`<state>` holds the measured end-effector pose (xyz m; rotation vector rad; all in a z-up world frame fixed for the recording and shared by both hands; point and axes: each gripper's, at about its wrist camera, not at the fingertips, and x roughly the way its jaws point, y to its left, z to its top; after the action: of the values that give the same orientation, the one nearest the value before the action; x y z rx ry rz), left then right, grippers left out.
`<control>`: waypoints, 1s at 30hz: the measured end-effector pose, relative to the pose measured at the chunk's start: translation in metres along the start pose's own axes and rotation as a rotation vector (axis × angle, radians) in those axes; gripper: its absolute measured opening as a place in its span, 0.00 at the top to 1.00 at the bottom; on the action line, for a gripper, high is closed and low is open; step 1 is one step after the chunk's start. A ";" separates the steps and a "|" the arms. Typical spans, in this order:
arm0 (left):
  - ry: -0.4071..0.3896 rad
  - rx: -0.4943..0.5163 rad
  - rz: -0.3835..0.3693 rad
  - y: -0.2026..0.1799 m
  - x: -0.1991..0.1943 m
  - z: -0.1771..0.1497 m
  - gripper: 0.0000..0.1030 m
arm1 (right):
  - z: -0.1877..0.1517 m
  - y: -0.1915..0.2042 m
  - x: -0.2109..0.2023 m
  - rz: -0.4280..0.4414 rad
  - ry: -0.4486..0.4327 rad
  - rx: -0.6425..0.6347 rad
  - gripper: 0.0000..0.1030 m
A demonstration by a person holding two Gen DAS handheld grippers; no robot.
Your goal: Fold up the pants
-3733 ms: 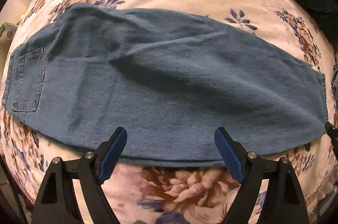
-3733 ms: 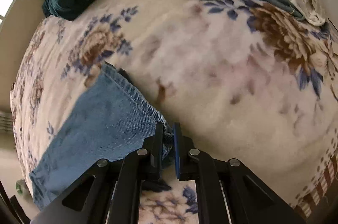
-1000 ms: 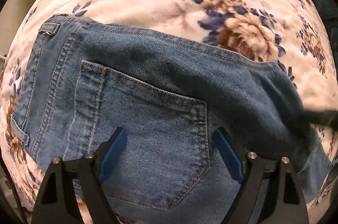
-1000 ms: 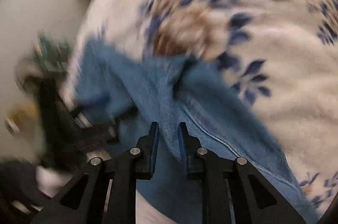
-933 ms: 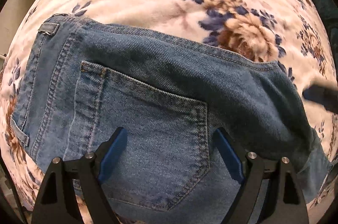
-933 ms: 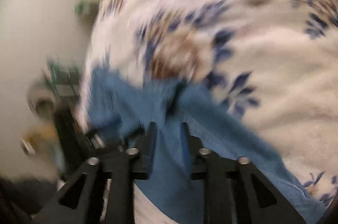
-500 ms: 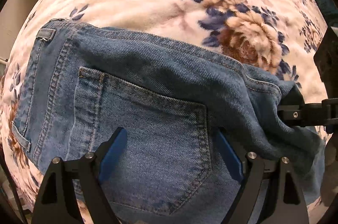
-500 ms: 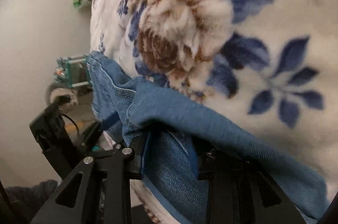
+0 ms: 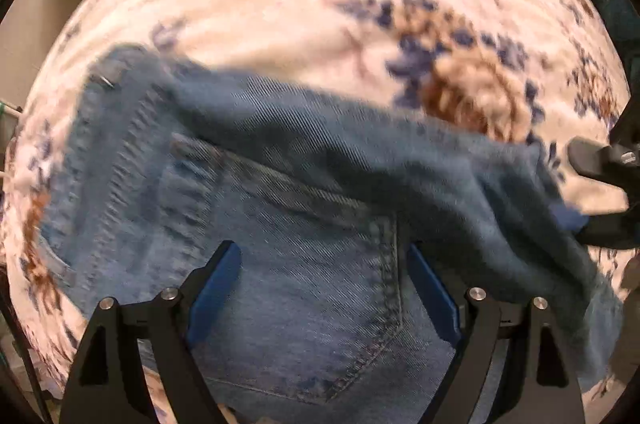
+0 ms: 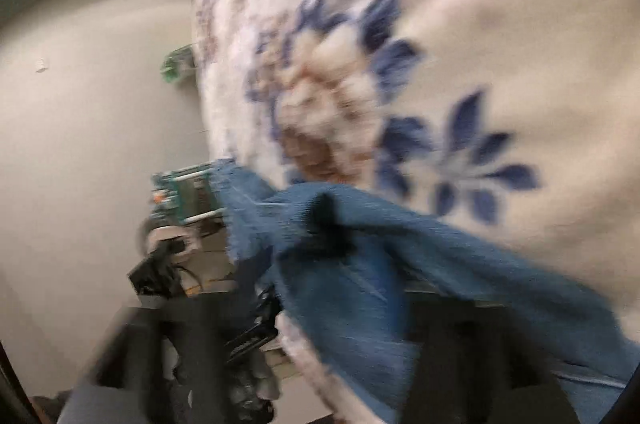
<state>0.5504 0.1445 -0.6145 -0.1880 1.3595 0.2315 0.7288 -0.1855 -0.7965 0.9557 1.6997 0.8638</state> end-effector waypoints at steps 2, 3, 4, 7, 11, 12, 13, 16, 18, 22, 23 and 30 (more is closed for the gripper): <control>-0.043 -0.011 0.005 0.003 -0.010 0.009 0.18 | -0.001 0.007 0.023 0.028 0.037 0.021 0.24; -0.053 -0.021 0.009 0.006 -0.011 0.015 0.18 | 0.000 0.010 0.034 -0.014 0.053 0.002 0.24; -0.052 -0.032 0.006 0.008 -0.010 0.020 0.18 | 0.001 0.014 0.046 -0.058 0.068 -0.018 0.24; 0.005 -0.070 -0.017 0.014 0.008 0.032 0.18 | 0.010 0.018 0.073 -0.125 0.104 -0.032 0.27; 0.038 -0.048 -0.016 0.014 0.024 0.035 0.18 | 0.022 0.023 0.065 -0.132 0.104 0.003 0.89; 0.037 -0.041 -0.021 0.012 0.024 0.034 0.18 | 0.023 0.023 0.057 -0.132 0.101 -0.003 0.90; 0.040 -0.036 -0.020 0.011 0.024 0.034 0.18 | 0.025 0.023 0.049 -0.156 0.091 -0.005 0.90; 0.046 -0.041 -0.026 0.015 0.022 0.030 0.18 | 0.039 0.022 0.008 -0.223 0.016 0.019 0.91; 0.051 -0.050 -0.027 0.016 0.019 0.030 0.18 | 0.046 0.021 -0.026 -0.224 -0.054 0.037 0.91; 0.052 -0.067 -0.033 0.018 0.008 0.034 0.18 | 0.044 0.040 -0.045 -0.244 -0.026 -0.027 0.79; 0.053 -0.072 -0.044 0.019 0.004 0.034 0.18 | 0.041 0.050 -0.040 -0.299 -0.001 -0.078 0.70; 0.022 -0.031 -0.047 -0.003 -0.016 0.041 0.18 | 0.010 0.044 -0.024 -0.494 0.050 -0.205 0.97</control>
<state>0.5871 0.1518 -0.5910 -0.2490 1.3725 0.2117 0.7523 -0.1869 -0.7513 0.3521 1.7439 0.7128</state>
